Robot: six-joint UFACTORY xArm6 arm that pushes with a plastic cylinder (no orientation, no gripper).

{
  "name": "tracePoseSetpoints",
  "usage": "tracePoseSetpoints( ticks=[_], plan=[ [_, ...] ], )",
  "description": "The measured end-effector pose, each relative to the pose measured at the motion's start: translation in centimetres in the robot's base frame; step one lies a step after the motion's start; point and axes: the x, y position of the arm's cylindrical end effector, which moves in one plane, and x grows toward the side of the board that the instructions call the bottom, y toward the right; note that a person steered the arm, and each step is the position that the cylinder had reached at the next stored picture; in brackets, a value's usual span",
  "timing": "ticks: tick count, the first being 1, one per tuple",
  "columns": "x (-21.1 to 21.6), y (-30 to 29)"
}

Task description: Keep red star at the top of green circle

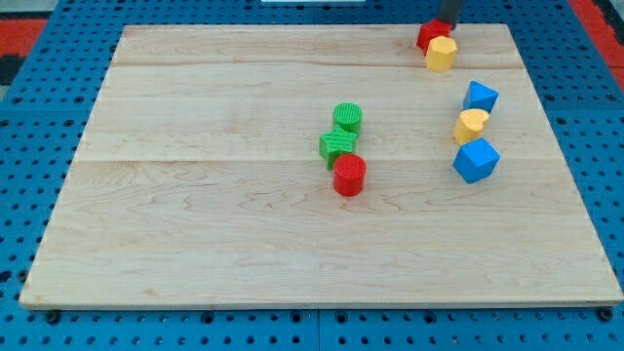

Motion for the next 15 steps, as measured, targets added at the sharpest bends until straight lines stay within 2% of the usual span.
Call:
tracePoseSetpoints(
  ticks=[2,4,6,8,11,13,15],
  plan=[
    [2.7,-3.2],
    [-0.4,-2.2],
    [2.6,-0.1],
    [3.9,-0.4],
    [3.6,-5.9],
    [7.0,-5.9],
    [9.1,-10.3]
  ],
)
